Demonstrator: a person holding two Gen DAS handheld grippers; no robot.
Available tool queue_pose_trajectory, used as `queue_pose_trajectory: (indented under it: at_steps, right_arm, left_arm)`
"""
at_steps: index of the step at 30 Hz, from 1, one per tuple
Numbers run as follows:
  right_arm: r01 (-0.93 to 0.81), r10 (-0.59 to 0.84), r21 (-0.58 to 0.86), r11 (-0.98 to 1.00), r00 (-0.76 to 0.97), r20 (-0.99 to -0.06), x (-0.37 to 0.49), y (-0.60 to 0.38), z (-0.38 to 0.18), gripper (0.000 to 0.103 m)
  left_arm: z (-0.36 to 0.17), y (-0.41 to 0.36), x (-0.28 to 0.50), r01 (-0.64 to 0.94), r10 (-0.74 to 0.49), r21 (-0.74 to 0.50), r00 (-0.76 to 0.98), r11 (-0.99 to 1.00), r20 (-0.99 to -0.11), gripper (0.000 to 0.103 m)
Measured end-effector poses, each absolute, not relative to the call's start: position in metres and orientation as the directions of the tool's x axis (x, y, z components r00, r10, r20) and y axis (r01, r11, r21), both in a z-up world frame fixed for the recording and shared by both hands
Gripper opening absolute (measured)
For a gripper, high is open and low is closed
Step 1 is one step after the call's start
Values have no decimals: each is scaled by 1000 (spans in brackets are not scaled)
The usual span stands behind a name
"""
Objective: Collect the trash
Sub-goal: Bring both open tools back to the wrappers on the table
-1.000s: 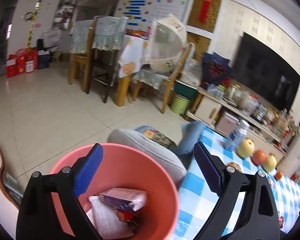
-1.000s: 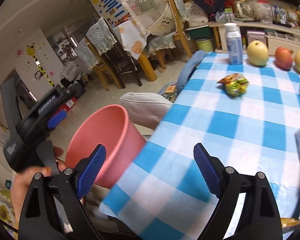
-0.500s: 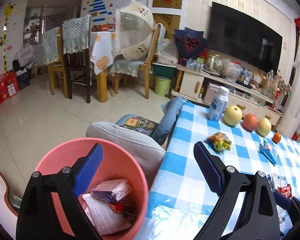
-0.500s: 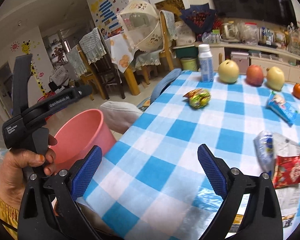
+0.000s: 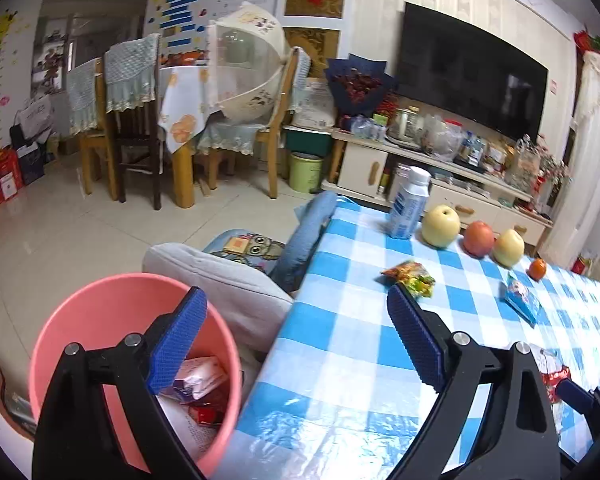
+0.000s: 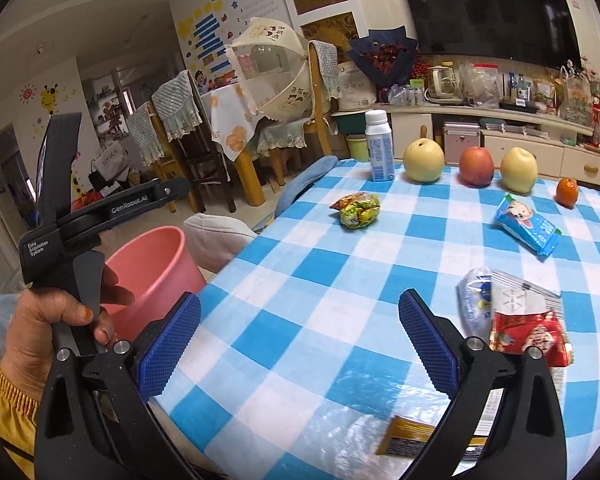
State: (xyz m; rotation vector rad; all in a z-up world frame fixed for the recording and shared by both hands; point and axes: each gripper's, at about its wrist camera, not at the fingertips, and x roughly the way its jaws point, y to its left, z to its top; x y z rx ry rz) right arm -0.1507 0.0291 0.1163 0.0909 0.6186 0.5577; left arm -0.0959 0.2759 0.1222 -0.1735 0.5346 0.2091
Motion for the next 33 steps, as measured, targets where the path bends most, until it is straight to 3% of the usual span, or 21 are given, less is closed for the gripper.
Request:
queue_pose_trajectory:
  at_steps: [10,22,33]
  right_arm:
    - [-439,499,248,864,679,-538,-150,2,112,98]
    - [-387,431,202,900,715,-551,-148,-35,119,98]
    - [-288,377,245,926,760,-530,-137,-98,130,98]
  left_arm:
    - [112,243,-83,-102,7,-141,830,985,-557,92]
    - [99,186,-75,75,-101,-69,797,995,-595,92]
    - [91,143,-69,195,-182,-48,758,980,-627,92]
